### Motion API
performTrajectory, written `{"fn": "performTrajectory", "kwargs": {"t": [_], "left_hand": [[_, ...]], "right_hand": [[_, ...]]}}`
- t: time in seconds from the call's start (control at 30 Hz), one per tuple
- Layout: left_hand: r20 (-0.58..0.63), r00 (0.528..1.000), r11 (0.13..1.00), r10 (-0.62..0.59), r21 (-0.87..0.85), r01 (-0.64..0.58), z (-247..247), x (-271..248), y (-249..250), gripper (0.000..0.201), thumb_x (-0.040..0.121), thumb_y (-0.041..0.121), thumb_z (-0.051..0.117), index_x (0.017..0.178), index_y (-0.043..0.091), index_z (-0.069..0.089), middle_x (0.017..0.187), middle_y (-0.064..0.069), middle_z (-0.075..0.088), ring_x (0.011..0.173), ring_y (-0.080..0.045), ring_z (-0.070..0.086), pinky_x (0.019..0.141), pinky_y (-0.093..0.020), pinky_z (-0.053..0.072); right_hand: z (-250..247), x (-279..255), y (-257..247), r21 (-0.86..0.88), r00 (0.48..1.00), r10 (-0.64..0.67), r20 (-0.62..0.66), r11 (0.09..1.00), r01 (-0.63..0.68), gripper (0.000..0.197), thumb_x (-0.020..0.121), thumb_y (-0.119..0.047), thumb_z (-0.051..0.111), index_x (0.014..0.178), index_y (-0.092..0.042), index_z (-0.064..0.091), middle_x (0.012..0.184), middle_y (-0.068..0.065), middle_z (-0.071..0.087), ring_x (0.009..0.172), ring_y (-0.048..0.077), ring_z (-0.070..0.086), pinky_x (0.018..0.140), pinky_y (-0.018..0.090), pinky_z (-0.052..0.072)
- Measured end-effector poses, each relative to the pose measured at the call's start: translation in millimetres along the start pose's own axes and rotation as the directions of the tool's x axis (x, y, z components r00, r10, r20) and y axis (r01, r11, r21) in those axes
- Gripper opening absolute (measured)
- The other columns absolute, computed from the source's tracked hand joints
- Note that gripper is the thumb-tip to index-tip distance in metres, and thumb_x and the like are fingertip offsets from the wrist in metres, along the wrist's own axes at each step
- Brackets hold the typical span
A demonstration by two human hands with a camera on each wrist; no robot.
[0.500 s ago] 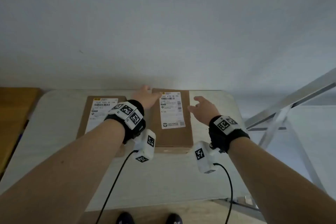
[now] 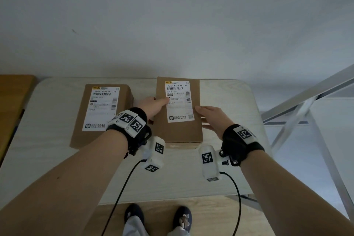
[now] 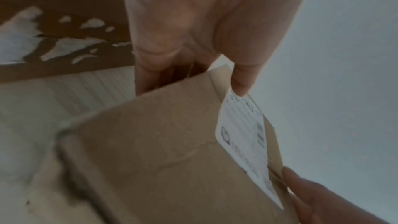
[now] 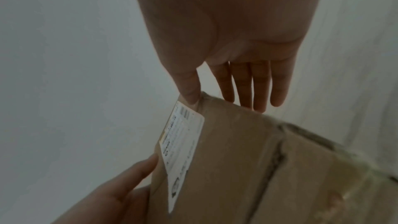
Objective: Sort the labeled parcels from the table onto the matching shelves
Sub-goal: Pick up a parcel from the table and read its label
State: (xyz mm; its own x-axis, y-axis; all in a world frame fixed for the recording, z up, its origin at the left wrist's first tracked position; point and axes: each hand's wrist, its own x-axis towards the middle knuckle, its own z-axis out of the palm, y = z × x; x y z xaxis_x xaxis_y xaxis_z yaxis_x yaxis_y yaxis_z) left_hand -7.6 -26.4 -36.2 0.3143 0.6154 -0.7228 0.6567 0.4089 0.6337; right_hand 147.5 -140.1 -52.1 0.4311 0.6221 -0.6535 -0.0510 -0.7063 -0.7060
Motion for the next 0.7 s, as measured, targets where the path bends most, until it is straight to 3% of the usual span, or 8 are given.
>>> {"fn": "performTrajectory", "kwargs": {"t": [0.1,0.2,0.3,0.33,0.37,0.5,0.6,0.7], "left_hand": [[-0.009,0.999,0.996,0.035,-0.077,-0.036,0,-5,3,0.053,0.094,0.039,0.054,0.139,0.011,0.049,0.137,-0.007,0.059,0.124,-0.027,0.055,0.088,-0.036,0.040],[-0.005,0.998,0.985,0.057,-0.160,-0.057,1,-14,4,0.050,0.094,0.034,0.056,0.138,0.011,0.049,0.132,-0.006,0.062,0.109,-0.022,0.059,0.081,-0.034,0.043],[-0.024,0.994,0.962,0.109,-0.250,-0.111,-7,-33,16,0.047,0.092,0.034,0.060,0.132,0.012,0.047,0.118,-0.002,0.065,0.097,-0.016,0.061,0.070,-0.031,0.047],[-0.091,0.967,0.932,0.240,-0.259,-0.255,-29,-87,21,0.045,0.091,0.034,0.062,0.128,0.014,0.047,0.110,0.001,0.065,0.093,-0.013,0.061,0.068,-0.031,0.048],[-0.081,0.962,0.919,0.260,-0.284,-0.273,-30,-88,23,0.043,0.089,0.033,0.064,0.125,0.015,0.046,0.105,0.003,0.064,0.090,-0.010,0.060,0.068,-0.030,0.049],[-0.065,0.954,0.901,0.292,-0.317,-0.298,-33,-103,31,0.046,0.084,0.034,0.070,0.119,0.016,0.046,0.109,-0.002,0.067,0.097,-0.016,0.063,0.069,-0.032,0.051],[-0.079,0.951,0.889,0.297,-0.340,-0.306,-32,-109,32,0.051,0.083,0.036,0.071,0.122,0.015,0.045,0.109,-0.002,0.067,0.100,-0.016,0.063,0.068,-0.031,0.049],[-0.091,0.938,0.866,0.335,-0.363,-0.344,-37,-126,36,0.055,0.082,0.037,0.070,0.125,0.013,0.045,0.109,-0.003,0.068,0.103,-0.018,0.064,0.071,-0.032,0.051]], "right_hand": [[2,-5,-3,0.098,0.999,-0.030,-0.024,0.995,0.032,0.049,0.090,-0.033,0.058,0.132,-0.007,0.054,0.122,0.007,0.066,0.114,0.023,0.061,0.101,0.043,0.047],[-3,-18,-6,0.169,0.997,-0.057,-0.050,0.983,0.065,0.050,0.089,-0.029,0.062,0.132,-0.007,0.052,0.122,0.008,0.066,0.113,0.020,0.062,0.090,0.034,0.052],[-15,-34,-13,0.246,0.992,-0.104,-0.075,0.962,0.119,0.047,0.087,-0.025,0.065,0.129,-0.007,0.053,0.120,0.010,0.067,0.109,0.020,0.064,0.082,0.030,0.053],[-15,-88,-36,0.234,0.965,-0.234,-0.118,0.938,0.256,0.046,0.086,-0.024,0.066,0.127,-0.007,0.054,0.119,0.010,0.067,0.107,0.019,0.065,0.081,0.029,0.053],[-18,-90,-36,0.265,0.960,-0.253,-0.121,0.924,0.277,0.045,0.086,-0.023,0.067,0.125,-0.007,0.055,0.118,0.010,0.068,0.106,0.019,0.065,0.081,0.029,0.053],[-28,-103,-45,0.312,0.952,-0.279,-0.122,0.900,0.304,0.039,0.084,-0.017,0.068,0.119,-0.005,0.057,0.115,0.010,0.069,0.102,0.018,0.067,0.083,0.031,0.052],[-32,-109,-48,0.337,0.946,-0.304,-0.112,0.884,0.324,0.026,0.084,-0.013,0.067,0.107,-0.010,0.057,0.109,0.008,0.067,0.097,0.016,0.065,0.079,0.028,0.051],[-33,-125,-58,0.341,0.928,-0.347,-0.138,0.862,0.374,0.025,0.082,-0.013,0.069,0.104,-0.013,0.057,0.111,0.009,0.065,0.099,0.016,0.063,0.080,0.028,0.049]]}}
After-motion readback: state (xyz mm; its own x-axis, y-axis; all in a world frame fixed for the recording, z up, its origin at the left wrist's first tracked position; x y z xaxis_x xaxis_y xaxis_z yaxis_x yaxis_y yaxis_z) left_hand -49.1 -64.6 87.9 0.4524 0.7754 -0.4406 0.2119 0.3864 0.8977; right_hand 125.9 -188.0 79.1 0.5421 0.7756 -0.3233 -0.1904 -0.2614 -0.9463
